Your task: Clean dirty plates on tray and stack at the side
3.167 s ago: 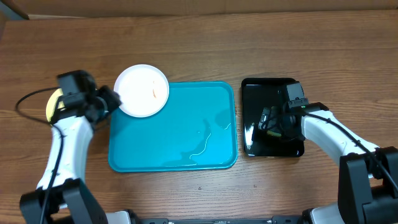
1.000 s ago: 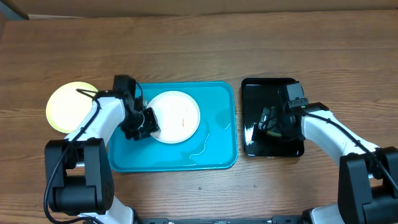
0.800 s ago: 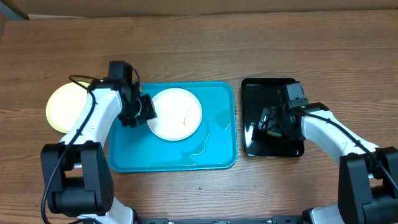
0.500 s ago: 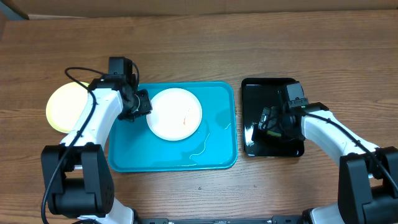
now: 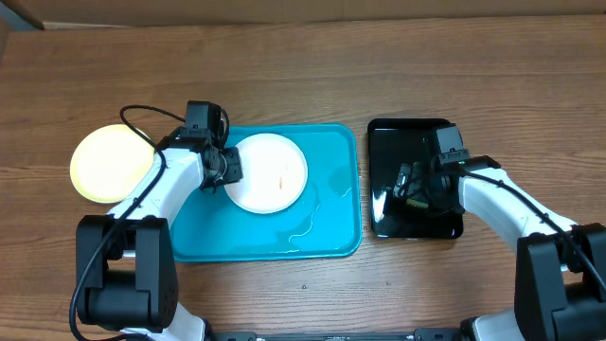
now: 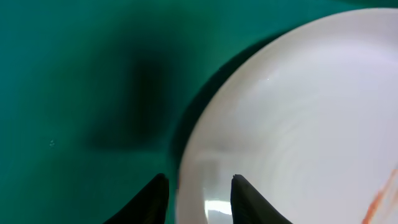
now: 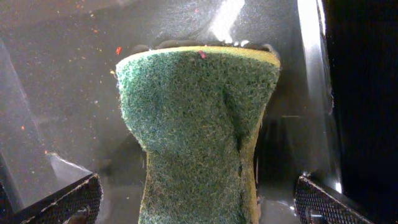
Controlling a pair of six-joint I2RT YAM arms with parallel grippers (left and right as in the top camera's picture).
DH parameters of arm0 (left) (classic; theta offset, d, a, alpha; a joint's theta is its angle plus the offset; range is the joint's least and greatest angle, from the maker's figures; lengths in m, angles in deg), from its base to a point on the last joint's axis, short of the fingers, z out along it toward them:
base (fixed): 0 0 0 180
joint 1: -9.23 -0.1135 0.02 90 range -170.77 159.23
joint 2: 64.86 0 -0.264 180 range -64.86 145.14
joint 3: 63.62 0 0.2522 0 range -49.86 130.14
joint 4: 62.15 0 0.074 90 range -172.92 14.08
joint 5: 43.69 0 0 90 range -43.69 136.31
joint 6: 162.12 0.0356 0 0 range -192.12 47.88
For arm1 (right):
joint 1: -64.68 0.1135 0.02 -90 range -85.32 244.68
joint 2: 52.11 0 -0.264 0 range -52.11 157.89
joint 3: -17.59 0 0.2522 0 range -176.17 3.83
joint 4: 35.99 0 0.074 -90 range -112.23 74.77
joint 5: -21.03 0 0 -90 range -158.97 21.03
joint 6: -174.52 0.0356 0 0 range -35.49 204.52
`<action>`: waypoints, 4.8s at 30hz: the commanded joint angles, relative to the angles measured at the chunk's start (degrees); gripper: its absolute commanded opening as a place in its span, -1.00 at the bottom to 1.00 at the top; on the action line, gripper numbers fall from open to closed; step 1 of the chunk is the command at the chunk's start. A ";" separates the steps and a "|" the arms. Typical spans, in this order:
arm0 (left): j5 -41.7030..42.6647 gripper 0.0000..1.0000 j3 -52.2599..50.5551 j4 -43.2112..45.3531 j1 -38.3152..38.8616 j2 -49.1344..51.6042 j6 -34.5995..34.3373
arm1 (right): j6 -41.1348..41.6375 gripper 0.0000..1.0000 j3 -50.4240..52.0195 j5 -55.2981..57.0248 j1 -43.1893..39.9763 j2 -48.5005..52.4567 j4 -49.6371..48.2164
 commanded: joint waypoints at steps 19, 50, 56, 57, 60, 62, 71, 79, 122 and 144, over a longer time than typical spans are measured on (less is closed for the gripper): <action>-1.60 -0.35 -1.14 3.98 0.35 1.62 3.89 | 0.28 1.00 0.35 -0.31 -0.33 -0.09 -0.15; 10.21 -0.50 -0.92 -8.28 0.59 3.04 -2.23 | 0.28 1.00 0.35 -0.33 -0.33 -0.09 -0.17; 8.04 -0.49 -0.85 -1.25 0.81 3.08 -0.24 | 0.33 1.00 0.35 -0.50 -0.33 -0.09 -0.17; 7.74 -0.49 -0.85 -0.09 0.81 3.08 -0.20 | 0.33 1.00 0.35 -1.49 -0.33 -0.09 -0.37; 6.23 -0.51 -0.85 1.88 0.81 3.08 -0.24 | 0.31 1.00 0.33 -7.54 -0.33 -0.09 -0.26; 4.76 -0.60 -0.92 2.19 0.83 3.13 -0.33 | 0.26 1.00 0.33 -9.53 -0.33 -0.11 -0.09; 3.37 -0.87 -4.07 1.25 3.02 3.15 -1.79 | -4.42 0.84 0.35 -6.73 0.13 -0.11 1.60; 3.80 -0.91 -7.72 0.59 4.04 3.15 -10.62 | -7.54 -0.29 0.35 -6.93 0.79 -0.11 6.25; 3.43 -0.92 -10.36 1.33 4.17 3.15 -12.28 | -10.45 0.43 -3.02 -7.72 3.98 -0.09 -0.26; 3.30 -0.92 -10.40 1.40 4.17 3.15 -12.28 | -13.57 0.48 -2.56 1.31 3.63 -0.20 -2.05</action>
